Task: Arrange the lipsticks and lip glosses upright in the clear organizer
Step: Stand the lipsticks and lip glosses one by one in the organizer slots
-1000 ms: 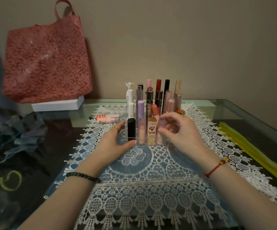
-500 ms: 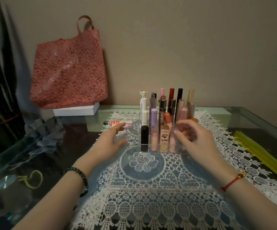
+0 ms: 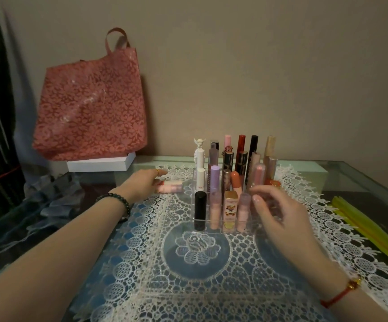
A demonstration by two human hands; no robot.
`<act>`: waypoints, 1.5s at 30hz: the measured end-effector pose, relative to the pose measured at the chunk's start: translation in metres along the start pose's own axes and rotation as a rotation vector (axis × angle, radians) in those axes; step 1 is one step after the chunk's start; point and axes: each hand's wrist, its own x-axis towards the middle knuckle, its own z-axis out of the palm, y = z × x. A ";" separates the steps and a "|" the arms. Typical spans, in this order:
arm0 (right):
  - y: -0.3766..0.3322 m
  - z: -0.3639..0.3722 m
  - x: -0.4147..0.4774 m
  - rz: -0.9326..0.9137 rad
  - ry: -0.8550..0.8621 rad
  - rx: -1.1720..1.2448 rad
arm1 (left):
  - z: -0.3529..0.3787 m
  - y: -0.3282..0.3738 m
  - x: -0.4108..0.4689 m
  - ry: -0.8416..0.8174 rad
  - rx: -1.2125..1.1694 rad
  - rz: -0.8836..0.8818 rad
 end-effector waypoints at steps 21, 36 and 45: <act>-0.007 0.001 -0.002 -0.061 0.054 -0.009 | -0.019 0.011 -0.031 0.361 -0.369 0.067; -0.043 -0.013 -0.012 -0.014 -0.057 0.661 | -0.035 0.141 -0.115 0.229 -1.266 0.259; -0.031 -0.016 -0.004 -0.011 -0.093 0.579 | -0.010 0.171 -0.109 0.236 -1.414 0.254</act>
